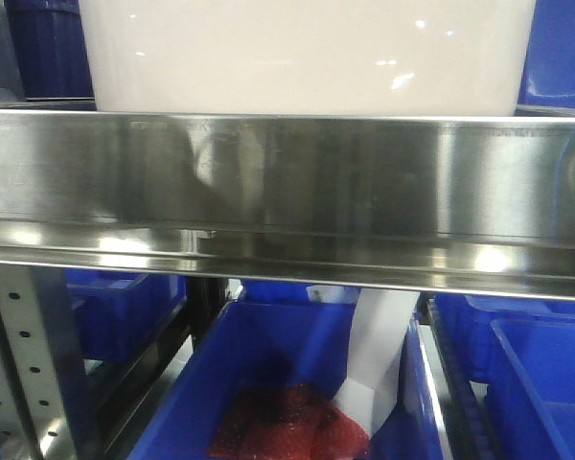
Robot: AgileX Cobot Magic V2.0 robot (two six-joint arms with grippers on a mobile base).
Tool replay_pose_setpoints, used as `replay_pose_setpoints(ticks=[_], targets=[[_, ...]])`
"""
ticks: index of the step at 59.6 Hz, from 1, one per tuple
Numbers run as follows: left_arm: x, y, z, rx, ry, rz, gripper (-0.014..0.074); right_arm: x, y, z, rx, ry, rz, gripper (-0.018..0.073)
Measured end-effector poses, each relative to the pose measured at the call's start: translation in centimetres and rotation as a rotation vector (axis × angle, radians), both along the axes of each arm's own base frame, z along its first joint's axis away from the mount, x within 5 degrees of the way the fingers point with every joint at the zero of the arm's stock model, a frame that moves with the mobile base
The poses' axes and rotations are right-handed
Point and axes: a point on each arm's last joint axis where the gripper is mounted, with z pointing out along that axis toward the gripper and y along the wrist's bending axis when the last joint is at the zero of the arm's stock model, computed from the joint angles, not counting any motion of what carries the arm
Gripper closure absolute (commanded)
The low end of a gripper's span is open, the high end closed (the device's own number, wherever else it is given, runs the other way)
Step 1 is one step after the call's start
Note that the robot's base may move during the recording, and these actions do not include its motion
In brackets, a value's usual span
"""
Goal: Grab white bin and place on right shelf
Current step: 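Withdraw both grippers away from the bin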
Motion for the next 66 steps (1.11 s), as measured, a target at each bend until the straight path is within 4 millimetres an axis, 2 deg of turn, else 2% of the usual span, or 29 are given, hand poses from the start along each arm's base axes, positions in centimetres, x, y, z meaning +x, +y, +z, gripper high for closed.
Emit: replay_pose_setpoints(ticks=[41, 54, 66], targets=[[0.0, 0.1, -0.3, -0.006, 0.003, 0.009, 0.0715, 0.0, 0.0, 0.0, 0.000, -0.002, -0.001, 0.0484], [-0.8, 0.7, -2.7, -0.038, -0.019, 0.081, 0.0715, 0.0, 0.0, 0.0, 0.002, -0.002, -0.001, 0.0484], [-1.6, 0.9, -6.8, -0.048, -0.059, 0.095, 0.0715, 0.0, 0.0, 0.0, 0.002, -0.002, -0.001, 0.0484]])
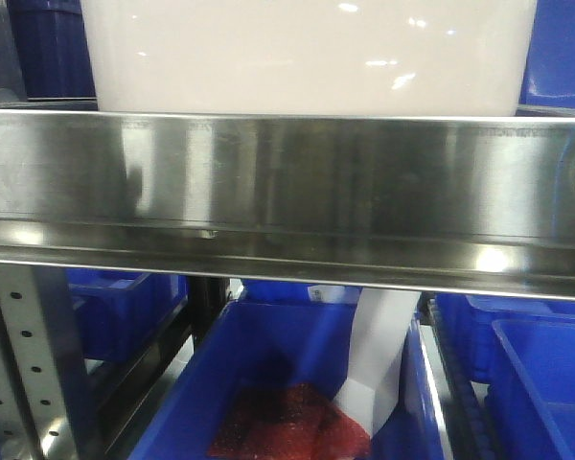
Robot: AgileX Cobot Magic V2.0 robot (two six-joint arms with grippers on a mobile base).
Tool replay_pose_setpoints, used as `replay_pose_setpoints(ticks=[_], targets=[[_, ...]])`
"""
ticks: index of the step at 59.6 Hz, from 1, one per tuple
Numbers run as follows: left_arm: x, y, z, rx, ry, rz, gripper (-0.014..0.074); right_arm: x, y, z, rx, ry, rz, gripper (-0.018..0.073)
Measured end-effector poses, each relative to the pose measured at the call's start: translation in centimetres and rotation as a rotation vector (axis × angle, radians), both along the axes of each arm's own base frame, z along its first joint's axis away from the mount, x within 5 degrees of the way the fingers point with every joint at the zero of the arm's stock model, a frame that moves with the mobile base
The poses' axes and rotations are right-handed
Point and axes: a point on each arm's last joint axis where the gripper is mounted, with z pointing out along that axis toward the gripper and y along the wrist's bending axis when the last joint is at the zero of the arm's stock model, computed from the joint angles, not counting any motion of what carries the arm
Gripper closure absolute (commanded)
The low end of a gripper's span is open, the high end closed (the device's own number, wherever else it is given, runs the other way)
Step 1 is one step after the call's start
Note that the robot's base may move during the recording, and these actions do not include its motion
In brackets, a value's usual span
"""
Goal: Grab white bin and place on right shelf
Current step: 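Withdraw both grippers away from the bin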
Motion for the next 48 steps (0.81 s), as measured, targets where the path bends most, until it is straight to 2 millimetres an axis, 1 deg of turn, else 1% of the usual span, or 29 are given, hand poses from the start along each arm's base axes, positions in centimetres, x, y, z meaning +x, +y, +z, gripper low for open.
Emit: replay_pose_setpoints(ticks=[7, 10, 13, 48], targets=[[0.4, 0.1, -3.3, -0.001, 0.005, 0.011, 0.0715, 0.0, 0.0, 0.0, 0.000, 0.000, 0.000, 0.0484], [0.6, 0.1, -4.4, -0.003, 0.001, 0.017, 0.0715, 0.0, 0.0, 0.0, 0.000, 0.000, 0.000, 0.0484], [0.8, 0.2, -5.0, -0.005, -0.006, 0.022, 0.0715, 0.0, 0.0, 0.0, 0.000, 0.000, 0.000, 0.0484], [0.8, 0.2, -5.1, -0.006, -0.018, 0.025, 0.0715, 0.0, 0.0, 0.0, 0.000, 0.000, 0.000, 0.0484]])
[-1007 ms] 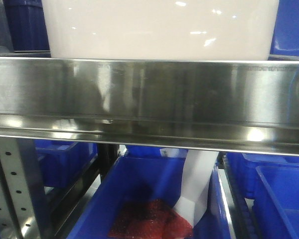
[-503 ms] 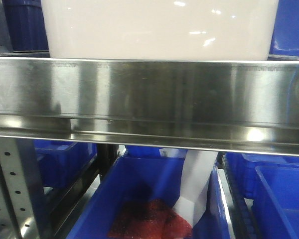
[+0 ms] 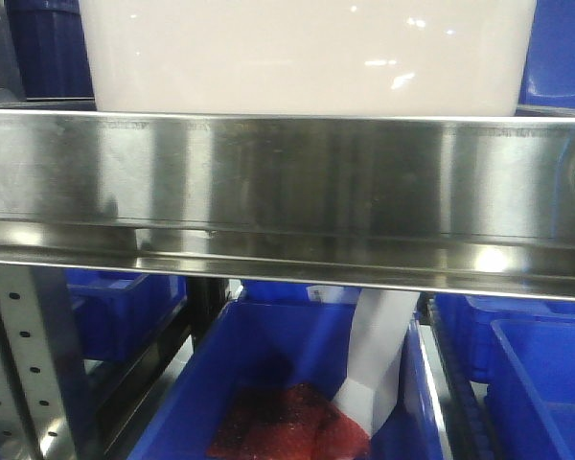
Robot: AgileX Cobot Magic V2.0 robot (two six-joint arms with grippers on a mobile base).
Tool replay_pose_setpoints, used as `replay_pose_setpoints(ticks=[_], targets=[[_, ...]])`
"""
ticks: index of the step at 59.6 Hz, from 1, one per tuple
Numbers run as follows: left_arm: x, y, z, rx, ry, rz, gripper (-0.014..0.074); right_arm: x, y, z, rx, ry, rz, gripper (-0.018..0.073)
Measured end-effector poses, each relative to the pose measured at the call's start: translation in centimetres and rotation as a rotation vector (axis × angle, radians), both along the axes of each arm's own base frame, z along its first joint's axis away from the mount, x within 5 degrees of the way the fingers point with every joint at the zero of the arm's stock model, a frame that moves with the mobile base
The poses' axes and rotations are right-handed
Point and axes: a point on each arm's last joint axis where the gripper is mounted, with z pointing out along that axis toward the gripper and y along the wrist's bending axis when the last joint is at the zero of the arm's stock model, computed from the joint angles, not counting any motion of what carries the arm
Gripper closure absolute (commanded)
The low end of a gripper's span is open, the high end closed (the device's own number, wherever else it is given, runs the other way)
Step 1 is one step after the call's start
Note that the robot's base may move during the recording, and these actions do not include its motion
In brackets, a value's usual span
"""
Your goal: Grab white bin and place on right shelf
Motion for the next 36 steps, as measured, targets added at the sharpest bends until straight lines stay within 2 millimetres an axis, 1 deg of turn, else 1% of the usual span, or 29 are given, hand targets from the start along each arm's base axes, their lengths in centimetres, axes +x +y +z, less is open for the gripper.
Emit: replay_pose_setpoints(ticks=[31, 36], targets=[[0.00, 0.00, 0.00, 0.000, 0.000, 0.000, 0.0715, -0.01, 0.01, 0.02, 0.000, -0.002, 0.006, 0.0484], [0.00, 0.00, 0.00, 0.000, 0.000, 0.000, 0.0715, 0.31, -0.12, -0.40, 0.004, -0.010, 0.002, 0.0484]])
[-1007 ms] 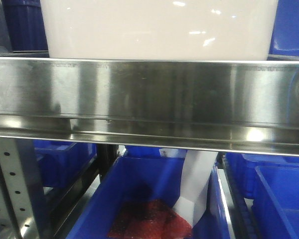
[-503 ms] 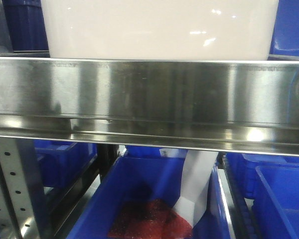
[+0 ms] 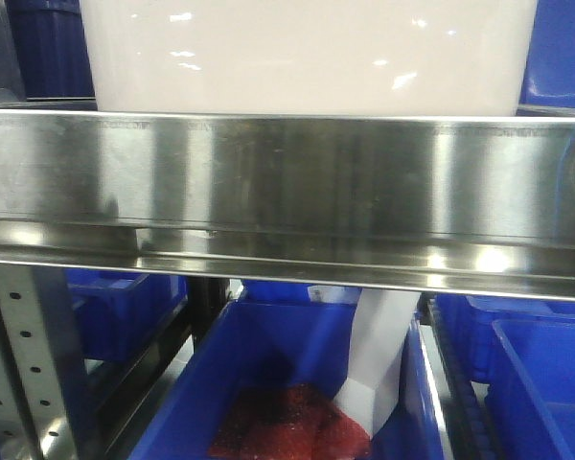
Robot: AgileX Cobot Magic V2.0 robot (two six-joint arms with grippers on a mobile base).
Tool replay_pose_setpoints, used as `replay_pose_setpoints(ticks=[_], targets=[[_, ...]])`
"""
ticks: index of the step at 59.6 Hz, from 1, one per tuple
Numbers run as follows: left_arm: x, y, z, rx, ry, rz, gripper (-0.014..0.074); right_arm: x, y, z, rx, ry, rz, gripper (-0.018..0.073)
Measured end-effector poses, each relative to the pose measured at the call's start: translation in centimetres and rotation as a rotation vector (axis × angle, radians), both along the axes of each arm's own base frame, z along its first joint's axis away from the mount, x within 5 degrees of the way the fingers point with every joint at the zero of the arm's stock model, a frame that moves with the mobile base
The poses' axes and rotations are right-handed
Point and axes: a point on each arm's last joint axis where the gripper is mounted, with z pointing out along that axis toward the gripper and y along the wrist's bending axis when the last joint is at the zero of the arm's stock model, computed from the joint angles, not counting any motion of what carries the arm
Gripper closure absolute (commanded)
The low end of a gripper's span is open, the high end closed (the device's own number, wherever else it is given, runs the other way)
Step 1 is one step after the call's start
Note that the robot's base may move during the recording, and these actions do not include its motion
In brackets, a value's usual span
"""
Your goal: Grab white bin and place on right shelf
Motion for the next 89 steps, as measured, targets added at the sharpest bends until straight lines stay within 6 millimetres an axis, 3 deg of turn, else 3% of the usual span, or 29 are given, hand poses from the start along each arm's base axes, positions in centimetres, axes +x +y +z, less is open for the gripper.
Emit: replay_pose_setpoints(ticks=[21, 39, 89], targets=[[0.0, 0.0, 0.0, 0.000, 0.000, 0.000, 0.0715, 3.0, -1.4, -6.6, 0.051, -0.016, -0.049, 0.0484], [0.0, 0.0, 0.0, 0.000, -0.001, 0.000, 0.0715, 3.8, -1.3, -11.4, 0.055, -0.015, -0.018, 0.0484], [0.0, 0.0, 0.0, -0.002, -0.003, 0.000, 0.0715, 3.5, -1.2, -11.7, 0.055, -0.019, -0.018, 0.0484]])
